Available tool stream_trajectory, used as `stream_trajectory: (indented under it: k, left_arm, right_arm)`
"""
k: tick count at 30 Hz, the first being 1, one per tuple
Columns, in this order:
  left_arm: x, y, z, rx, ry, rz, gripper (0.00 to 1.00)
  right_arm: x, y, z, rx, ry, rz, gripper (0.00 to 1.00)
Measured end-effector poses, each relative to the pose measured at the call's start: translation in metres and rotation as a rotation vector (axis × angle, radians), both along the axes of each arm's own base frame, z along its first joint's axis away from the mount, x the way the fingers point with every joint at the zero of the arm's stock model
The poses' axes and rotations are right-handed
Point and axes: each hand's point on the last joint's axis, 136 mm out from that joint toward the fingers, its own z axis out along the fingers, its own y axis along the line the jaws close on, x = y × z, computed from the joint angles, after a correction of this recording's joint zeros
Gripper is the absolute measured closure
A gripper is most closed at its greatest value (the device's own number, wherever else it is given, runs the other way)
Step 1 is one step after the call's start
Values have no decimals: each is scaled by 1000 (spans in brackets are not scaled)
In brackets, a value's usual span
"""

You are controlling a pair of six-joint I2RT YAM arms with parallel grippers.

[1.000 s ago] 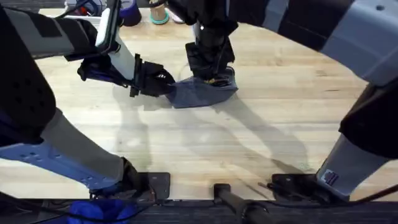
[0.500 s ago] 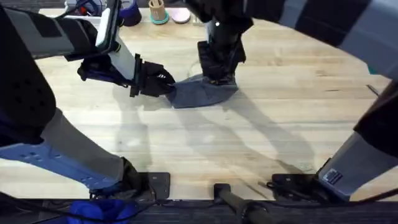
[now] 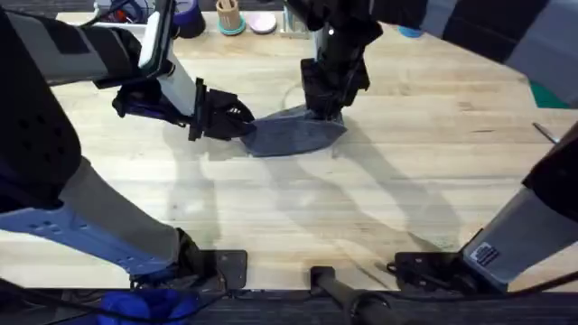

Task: Unzip the bag, pick up the pens from the table one at a time and place them inside, then zip the bag closed.

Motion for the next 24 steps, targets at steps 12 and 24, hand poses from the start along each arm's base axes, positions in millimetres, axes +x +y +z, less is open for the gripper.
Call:
stream_trajectory:
  k: [12,24]
  left_arm:
    - [0,0,0,0,0,1,959]
    - [0,0,0,0,0,1,959]
  right_arm:
    - [5,-19,13,25,-16,-39,969]
    - [-6,-53,8,43,-17,-106,969]
